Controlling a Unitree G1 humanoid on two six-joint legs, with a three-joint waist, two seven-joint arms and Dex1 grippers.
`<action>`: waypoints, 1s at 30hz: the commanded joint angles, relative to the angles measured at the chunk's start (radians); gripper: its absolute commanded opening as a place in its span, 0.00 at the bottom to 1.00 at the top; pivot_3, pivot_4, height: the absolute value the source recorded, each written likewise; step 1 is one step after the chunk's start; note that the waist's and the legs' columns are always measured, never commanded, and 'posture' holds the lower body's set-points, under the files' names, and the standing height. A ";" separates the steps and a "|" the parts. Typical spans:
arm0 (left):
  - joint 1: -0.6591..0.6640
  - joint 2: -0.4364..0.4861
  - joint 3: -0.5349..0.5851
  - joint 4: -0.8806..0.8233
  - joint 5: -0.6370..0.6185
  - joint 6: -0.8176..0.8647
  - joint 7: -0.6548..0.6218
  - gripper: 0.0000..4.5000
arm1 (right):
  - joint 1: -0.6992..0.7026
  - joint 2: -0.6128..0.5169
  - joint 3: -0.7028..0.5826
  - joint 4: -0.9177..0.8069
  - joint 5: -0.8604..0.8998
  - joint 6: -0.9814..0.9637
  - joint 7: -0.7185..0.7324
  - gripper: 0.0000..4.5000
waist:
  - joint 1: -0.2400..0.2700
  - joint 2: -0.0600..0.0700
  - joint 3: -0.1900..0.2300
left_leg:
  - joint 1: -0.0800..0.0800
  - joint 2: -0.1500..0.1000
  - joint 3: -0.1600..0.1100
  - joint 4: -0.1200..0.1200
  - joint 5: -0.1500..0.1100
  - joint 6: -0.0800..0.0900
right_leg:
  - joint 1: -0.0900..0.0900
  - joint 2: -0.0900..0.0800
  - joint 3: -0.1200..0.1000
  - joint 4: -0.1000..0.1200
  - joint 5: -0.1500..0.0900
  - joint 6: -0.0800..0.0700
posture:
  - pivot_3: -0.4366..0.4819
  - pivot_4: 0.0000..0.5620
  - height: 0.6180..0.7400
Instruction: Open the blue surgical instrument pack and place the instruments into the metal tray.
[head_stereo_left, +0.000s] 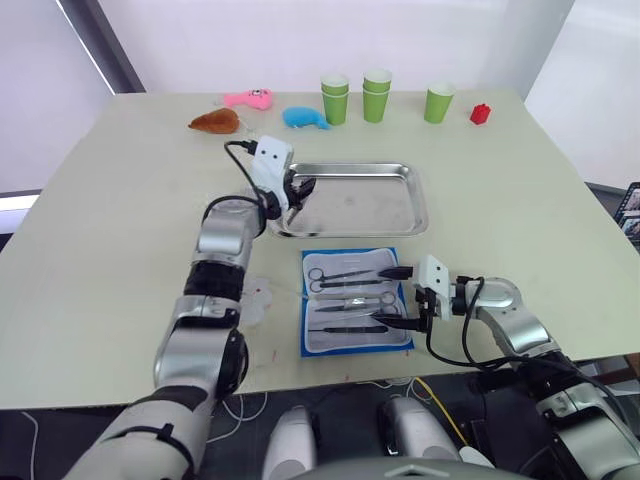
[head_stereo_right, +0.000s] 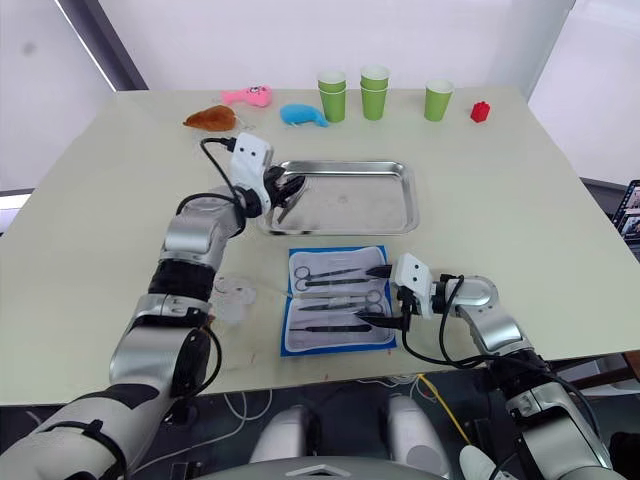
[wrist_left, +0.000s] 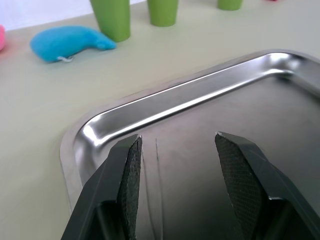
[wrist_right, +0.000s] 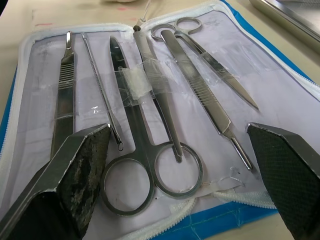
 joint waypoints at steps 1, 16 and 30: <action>0.048 0.072 -0.023 -0.173 -0.064 -0.029 -0.187 0.55 | 0.059 -0.011 0.073 0.129 -0.120 0.049 -0.037 1.00 | -0.001 0.000 0.000 | 0.000 0.000 0.000 0.000 0.000 0.000 | 0.000 0.000 0.000 0.000 0.000 0.000 | 0.48 0.27 1.00; 0.313 0.384 -0.014 -0.381 -0.236 -0.163 -0.748 0.55 | 0.072 -0.016 0.059 0.132 -0.100 0.015 -0.015 1.00 | 0.000 0.000 0.000 | 0.002 0.000 0.003 -0.004 0.000 0.000 | -0.001 -0.001 0.003 -0.002 -0.003 -0.004 | 0.48 0.27 1.00; 0.398 0.479 0.019 -0.411 -0.300 -0.299 -0.931 0.55 | -0.014 -0.046 0.043 0.247 -0.100 -0.087 0.108 1.00 | 0.012 0.001 0.000 | -0.001 -0.002 0.006 -0.006 0.000 0.000 | -0.001 -0.007 0.002 -0.011 -0.002 -0.005 | 0.48 0.27 1.00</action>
